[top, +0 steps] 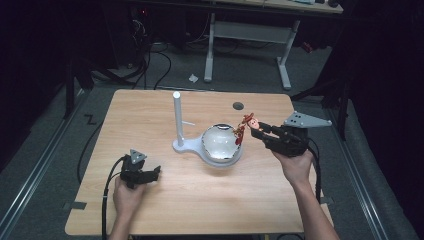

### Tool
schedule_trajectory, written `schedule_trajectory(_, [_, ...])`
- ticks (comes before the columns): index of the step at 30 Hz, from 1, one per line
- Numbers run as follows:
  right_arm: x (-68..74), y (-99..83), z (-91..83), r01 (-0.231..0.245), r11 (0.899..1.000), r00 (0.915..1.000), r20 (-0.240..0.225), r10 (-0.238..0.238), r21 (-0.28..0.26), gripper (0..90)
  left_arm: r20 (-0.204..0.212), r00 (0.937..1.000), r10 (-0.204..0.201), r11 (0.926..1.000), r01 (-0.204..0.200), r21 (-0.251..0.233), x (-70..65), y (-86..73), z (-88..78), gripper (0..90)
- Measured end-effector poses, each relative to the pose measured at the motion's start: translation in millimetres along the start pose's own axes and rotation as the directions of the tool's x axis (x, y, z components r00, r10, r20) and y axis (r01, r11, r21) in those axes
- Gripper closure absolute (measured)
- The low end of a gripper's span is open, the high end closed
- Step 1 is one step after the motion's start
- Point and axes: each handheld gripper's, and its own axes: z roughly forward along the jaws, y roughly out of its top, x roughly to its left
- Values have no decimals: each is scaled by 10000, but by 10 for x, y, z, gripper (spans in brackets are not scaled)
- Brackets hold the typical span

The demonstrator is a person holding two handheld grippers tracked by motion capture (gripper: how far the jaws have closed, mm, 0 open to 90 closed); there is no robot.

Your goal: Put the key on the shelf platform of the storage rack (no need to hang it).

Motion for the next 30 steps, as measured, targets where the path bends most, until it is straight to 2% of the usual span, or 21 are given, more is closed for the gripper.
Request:
schedule_trajectory(13, [48, -29, 199, -82, 9997, 9994, -343, 91, 246, 663, -6, 10000, -2, 10000, 2, -11, 0, -1, 1, 209])
schedule_trajectory(30, [91, -103, 423, 18, 9974, 9995, -323, 5, 717, 662, 1, 10000, -4, 10000, 4, -10, 0, -1, 0, 209])
